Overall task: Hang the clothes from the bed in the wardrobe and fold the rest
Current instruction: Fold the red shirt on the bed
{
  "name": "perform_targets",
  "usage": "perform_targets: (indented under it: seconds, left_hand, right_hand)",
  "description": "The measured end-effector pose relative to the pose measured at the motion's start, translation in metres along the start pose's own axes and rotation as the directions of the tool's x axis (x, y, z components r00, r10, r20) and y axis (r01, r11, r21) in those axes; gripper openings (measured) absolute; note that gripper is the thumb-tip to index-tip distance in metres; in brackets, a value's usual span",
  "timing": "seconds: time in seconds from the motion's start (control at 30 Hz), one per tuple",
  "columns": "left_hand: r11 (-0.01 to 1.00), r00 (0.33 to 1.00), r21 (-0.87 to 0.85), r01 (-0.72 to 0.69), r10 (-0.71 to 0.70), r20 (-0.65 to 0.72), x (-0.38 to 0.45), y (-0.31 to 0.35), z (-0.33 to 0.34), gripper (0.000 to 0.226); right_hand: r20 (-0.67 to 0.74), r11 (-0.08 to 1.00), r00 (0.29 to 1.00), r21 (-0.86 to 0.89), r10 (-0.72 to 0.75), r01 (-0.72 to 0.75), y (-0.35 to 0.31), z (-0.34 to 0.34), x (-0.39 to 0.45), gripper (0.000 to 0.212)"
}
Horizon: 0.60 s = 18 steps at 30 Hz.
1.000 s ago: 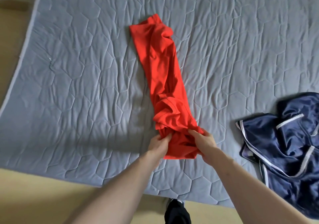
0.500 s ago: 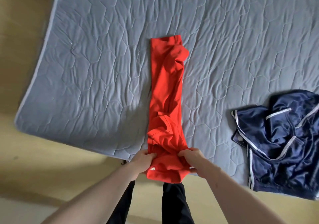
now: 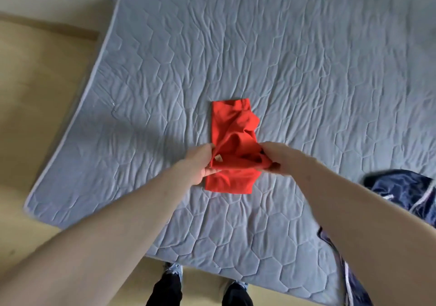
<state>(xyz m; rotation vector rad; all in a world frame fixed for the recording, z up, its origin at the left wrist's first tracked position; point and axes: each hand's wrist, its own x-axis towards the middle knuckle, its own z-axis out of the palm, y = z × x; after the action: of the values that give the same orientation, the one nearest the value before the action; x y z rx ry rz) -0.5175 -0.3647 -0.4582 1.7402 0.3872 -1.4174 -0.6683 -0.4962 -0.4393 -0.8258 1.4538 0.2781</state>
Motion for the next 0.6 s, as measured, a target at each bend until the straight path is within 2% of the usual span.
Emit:
perform_targets:
  seconds: [0.1,0.17,0.23,0.27,0.37,0.4,0.47,0.5,0.6]
  left_hand:
    - [0.990,0.994,-0.131,-0.050,0.062,0.089,0.020,0.052,0.013,0.023]
    - [0.991,0.985,-0.095,-0.096,0.108,0.131,0.035,0.069,0.015,0.030]
    - [0.985,0.985,0.035,-0.168,0.167,0.051,0.053,0.066,0.011,0.028]
    - [0.976,0.982,0.109,-0.189,0.190,0.003,0.062,0.059,0.007,0.023]
    - [0.917,0.973,0.361,-0.172,0.215,-0.080,0.088,0.018,-0.012,0.007]
    - [0.883,0.977,0.448,-0.141,0.199,-0.083,0.096,0.002,-0.018,0.019]
    - [0.825,0.985,0.560,-0.080,0.152,-0.083,0.104,-0.027,-0.027,0.054]
    - [0.813,0.987,0.578,-0.071,0.140,-0.075,0.108,-0.039,-0.028,0.062]
    - [0.842,0.995,0.534,-0.083,0.101,-0.006,0.120,-0.068,-0.024,0.045]
  right_hand:
    - [-0.067,0.979,0.990,0.153,-0.127,0.136,-0.050,-0.003,0.017,0.013]
    - [-0.162,0.958,0.971,0.199,-0.175,0.206,-0.065,-0.006,0.031,0.017]
    - [-0.233,0.971,0.952,0.082,-0.200,0.224,-0.059,-0.007,0.046,0.019]
    - [-0.265,0.977,0.941,-0.027,-0.212,0.212,-0.049,-0.006,0.057,0.026]
    - [-0.327,0.926,0.919,-0.367,-0.220,0.091,-0.001,0.000,0.073,0.072]
    - [-0.320,0.908,0.922,-0.412,-0.217,0.071,0.018,0.003,0.080,0.081]
    - [-0.284,0.917,0.944,-0.396,-0.166,0.043,0.052,0.011,0.090,0.100]
    - [-0.258,0.936,0.957,-0.350,-0.128,0.031,0.065,0.016,0.093,0.107]
    - [-0.212,0.987,0.973,-0.144,-0.096,0.066,0.090,0.034,0.108,0.103]
